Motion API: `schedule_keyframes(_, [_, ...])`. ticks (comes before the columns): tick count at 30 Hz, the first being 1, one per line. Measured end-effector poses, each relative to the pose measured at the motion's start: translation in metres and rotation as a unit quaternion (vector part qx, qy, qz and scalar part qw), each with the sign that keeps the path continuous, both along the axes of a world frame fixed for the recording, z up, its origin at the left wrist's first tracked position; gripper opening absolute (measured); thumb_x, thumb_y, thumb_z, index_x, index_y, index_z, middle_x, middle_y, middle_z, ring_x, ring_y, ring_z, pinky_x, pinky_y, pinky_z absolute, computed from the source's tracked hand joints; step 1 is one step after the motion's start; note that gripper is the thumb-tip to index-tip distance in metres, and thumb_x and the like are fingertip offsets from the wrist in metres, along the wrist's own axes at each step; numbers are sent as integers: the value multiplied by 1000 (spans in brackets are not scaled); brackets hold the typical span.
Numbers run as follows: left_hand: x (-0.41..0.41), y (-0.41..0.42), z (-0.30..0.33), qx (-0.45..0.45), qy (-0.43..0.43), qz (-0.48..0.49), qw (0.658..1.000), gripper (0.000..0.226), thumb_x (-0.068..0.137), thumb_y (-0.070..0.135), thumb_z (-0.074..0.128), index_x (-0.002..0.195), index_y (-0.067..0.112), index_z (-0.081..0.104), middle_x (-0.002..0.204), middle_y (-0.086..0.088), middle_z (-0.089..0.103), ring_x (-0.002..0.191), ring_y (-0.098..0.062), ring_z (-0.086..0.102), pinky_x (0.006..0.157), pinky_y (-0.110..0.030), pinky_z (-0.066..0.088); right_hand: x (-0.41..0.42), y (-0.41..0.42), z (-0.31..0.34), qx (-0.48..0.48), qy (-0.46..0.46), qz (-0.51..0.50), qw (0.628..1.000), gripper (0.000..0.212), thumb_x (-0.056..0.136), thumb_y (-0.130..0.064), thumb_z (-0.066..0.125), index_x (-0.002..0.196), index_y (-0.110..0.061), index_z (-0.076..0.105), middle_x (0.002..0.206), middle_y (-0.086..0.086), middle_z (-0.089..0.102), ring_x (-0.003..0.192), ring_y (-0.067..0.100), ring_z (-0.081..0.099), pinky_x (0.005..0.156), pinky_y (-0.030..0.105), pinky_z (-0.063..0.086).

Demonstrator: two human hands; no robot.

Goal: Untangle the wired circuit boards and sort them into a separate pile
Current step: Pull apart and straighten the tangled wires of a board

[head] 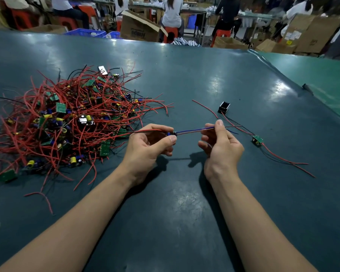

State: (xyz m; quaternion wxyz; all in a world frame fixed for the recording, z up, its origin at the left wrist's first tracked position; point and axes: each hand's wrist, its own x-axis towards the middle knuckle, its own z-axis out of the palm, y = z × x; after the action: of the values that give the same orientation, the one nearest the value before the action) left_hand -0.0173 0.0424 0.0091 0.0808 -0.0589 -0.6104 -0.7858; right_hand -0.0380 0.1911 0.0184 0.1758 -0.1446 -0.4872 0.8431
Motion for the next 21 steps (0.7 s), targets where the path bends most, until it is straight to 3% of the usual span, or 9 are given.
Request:
schedule_keyframes(4, [2, -1, -1, -14, -3, -4, 1000, 15, 83, -3, 69, 92, 9, 68, 71, -4, 67, 58, -15, 59, 57, -24, 53, 1, 1, 2, -48, -39, 26, 998, 40, 100, -21, 50, 66, -4, 65, 51, 1, 61, 41, 10, 52, 38, 19, 42])
schedule_keyframes(8, [0, -3, -1, 45, -20, 11, 999, 15, 77, 8, 73, 91, 9, 67, 71, -6, 68, 60, -15, 61, 57, -23, 52, 2, 5, 3, -52, -27, 65, 996, 35, 100, -33, 52, 82, -6, 66, 68, 3, 68, 51, 11, 60, 42, 20, 47])
schedule_keyframes(11, [-1, -3, -2, 55, -13, 14, 998, 24, 72, 15, 74, 95, 10, 67, 76, -8, 70, 64, -17, 64, 62, -24, 55, 11, -2, 2, -13, -41, 192, 980, 36, 83, -41, 64, 91, -6, 66, 78, 5, 72, 58, 13, 67, 48, 21, 52])
schedule_keyframes(13, [0, -2, -3, 14, 4, -2, 1000, 25, 72, 15, 76, 96, 10, 70, 80, -9, 71, 69, -19, 66, 67, -25, 55, 16, -7, 0, 36, -44, 251, 966, 26, 82, -29, 68, 88, -5, 69, 78, 7, 73, 60, 12, 68, 50, 20, 52])
schedule_keyframes(16, [0, -3, -4, -13, 0, -12, 1000, 24, 70, 15, 78, 93, 11, 71, 77, -6, 71, 67, -16, 66, 64, -23, 54, 16, -7, 1, 49, -40, 232, 971, 12, 89, -14, 66, 81, -6, 71, 70, 5, 71, 58, 9, 65, 48, 18, 50])
schedule_keyframes(21, [1, -2, -4, -4, -19, -37, 999, 29, 67, 16, 78, 94, 5, 71, 75, -10, 70, 64, -18, 65, 61, -26, 54, 14, -5, -1, 73, -25, 219, 973, 14, 87, -19, 70, 77, -12, 78, 66, 0, 67, 54, 6, 59, 46, 16, 45])
